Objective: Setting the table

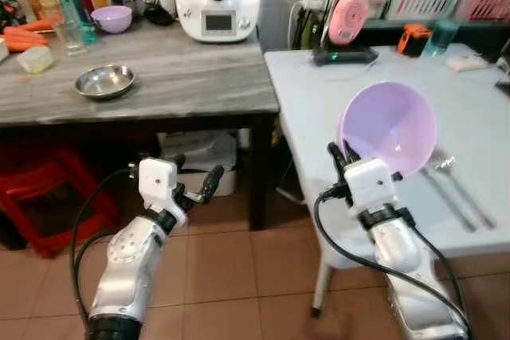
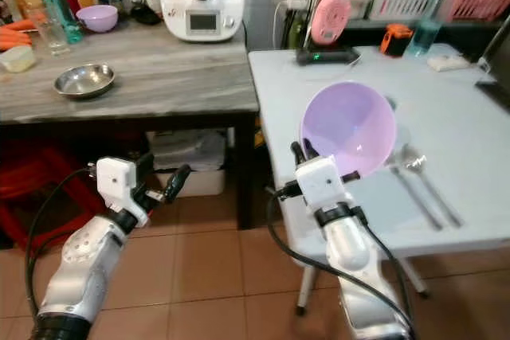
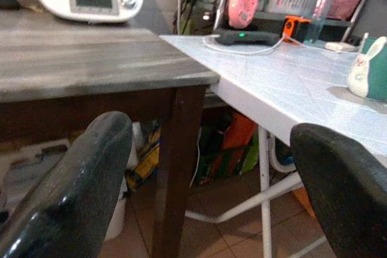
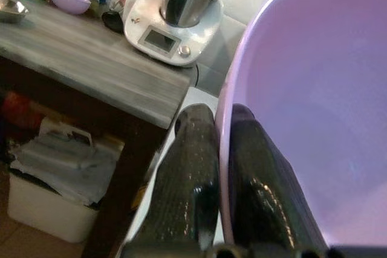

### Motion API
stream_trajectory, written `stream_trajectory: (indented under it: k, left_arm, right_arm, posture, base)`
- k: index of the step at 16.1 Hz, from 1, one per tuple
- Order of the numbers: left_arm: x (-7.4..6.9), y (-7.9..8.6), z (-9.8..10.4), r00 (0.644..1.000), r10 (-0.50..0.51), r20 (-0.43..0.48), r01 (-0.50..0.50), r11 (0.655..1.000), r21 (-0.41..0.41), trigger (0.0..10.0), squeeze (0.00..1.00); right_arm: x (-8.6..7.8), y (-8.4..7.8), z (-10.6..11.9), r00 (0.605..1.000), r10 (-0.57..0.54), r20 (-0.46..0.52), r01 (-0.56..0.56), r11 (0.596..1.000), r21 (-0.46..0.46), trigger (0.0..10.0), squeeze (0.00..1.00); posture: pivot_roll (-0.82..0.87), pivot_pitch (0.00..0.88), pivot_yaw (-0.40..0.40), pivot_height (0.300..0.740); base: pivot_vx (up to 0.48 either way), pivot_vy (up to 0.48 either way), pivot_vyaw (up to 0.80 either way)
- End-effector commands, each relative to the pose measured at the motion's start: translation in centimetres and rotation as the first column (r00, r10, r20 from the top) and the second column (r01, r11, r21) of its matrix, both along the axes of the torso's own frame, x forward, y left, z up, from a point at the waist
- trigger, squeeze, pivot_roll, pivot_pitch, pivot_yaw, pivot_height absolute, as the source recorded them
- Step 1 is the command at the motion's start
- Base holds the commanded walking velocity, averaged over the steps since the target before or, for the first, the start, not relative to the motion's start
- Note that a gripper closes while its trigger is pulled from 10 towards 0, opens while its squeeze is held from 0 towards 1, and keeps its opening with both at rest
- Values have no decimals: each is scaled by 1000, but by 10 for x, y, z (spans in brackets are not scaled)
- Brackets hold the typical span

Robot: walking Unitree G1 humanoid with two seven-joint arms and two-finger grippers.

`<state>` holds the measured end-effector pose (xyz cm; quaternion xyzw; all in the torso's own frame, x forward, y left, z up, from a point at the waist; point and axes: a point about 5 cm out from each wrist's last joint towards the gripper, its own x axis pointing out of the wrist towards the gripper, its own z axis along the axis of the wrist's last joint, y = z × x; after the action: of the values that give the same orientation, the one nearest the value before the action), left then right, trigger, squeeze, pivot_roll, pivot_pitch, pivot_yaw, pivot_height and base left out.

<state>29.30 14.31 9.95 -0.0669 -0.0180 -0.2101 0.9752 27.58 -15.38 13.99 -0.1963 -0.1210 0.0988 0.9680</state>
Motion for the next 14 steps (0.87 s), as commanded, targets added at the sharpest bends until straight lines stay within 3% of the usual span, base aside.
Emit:
stream_trajectory:
  k: [1, 4, 14]
  left_arm:
    - [1, 5, 1, 1000, 26, 10, -26, 999, 29, 10000, 0]
    - [2, 14, -3, 995, 104, 13, -104, 992, 64, 10000, 0]
    - [4, 20, -8, 984, 178, 27, -180, 979, 97, 10000, 0]
  right_arm:
    - [0, 1, 5, 1000, 5, 24, -5, 1000, 14, 10000, 0]
    - [-3, 0, 2, 1000, -9, 13, 8, 1000, 15, 10000, 0]
    - [-8, -3, -1, 1000, -14, 10, 14, 1000, 10, 10000, 0]
  posture:
    - [-23, 0, 4, 740]
    - [-22, 0, 6, 740]
    - [-29, 0, 14, 740]
  base:
    - [0, 424, 0]
    - [0, 434, 0]
    - [0, 444, 0]
